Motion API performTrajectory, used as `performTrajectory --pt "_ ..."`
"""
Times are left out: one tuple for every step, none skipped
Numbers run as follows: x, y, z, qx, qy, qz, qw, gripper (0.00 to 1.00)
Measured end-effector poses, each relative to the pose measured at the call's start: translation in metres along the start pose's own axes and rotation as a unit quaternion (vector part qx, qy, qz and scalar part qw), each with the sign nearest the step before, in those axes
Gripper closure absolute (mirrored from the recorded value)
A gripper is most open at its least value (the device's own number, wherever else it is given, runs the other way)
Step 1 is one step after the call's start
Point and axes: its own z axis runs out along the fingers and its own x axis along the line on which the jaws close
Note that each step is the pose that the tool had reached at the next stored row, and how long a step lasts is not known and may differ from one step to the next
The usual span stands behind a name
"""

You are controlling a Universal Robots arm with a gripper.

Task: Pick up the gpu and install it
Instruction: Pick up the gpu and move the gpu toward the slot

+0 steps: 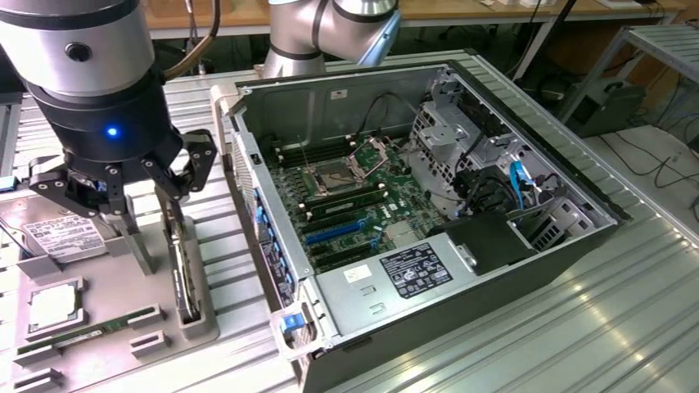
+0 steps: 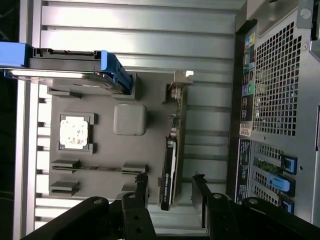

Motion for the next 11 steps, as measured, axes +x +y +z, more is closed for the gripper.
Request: performTrajectory --pt "-0.0005 0.0 0.0012 0.0 0.0 0.0 1.0 0.52" --pt "-0.0009 -0.0001 0.0024 0.0 0.0001 0.0 1.0 0.52" --pt "-0.0014 -0.0002 0.0034 0.0001 0.0001 0.0 1.0 0.52" --pt "-0.0018 -0.0002 0.0047 0.0 0.0 0.0 1.0 0.52" --pt "-0.002 -0.0003 0.0058 0.0 0.0 0.0 1.0 0.52" --pt "-0.0023 -0.0002 0.0066 0.0 0.0001 0.0 1.0 0.52" --pt "-0.0025 -0.0001 0.0073 0.0001 0.0001 0.0 1.0 0.52" --pt "-0.0027 -0.0001 0.008 0.0001 0.0001 0.0 1.0 0.52" --pt "-0.0029 0.0 0.0088 0.0 0.0001 0.0 1.0 0.52" --pt "-0.0032 0.0002 0.0095 0.0 0.0001 0.0 1.0 0.52" --pt "-0.0036 0.0007 0.0101 0.0 0.0002 0.0 1.0 0.52"
